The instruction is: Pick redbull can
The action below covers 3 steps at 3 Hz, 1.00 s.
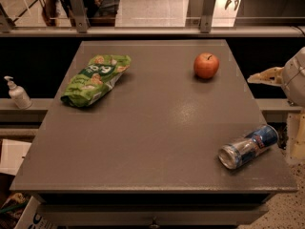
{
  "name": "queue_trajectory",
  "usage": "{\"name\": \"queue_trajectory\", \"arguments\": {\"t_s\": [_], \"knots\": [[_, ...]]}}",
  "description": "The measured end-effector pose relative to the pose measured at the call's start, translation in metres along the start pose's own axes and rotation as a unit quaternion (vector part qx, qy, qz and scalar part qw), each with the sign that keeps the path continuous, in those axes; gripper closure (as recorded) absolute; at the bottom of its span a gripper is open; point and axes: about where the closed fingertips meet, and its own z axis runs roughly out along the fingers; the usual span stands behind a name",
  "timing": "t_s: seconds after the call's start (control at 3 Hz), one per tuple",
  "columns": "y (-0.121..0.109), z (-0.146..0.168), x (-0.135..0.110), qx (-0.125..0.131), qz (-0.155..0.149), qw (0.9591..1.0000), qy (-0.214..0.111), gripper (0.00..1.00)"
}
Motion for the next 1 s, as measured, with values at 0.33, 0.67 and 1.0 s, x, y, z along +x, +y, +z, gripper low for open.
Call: {"name": "queue_trajectory", "arguments": {"t_s": [0.33,0.67,1.0], "knots": [[0.0,0.0,0.0,0.0,0.0,1.0,0.0,0.0],[-0.007,0.012,0.002,0.003,-0.02,0.9998,0.002,0.0],[-0.009,0.033,0.001,-0.001,-0.056,0.9984,0.006,0.0]]}}
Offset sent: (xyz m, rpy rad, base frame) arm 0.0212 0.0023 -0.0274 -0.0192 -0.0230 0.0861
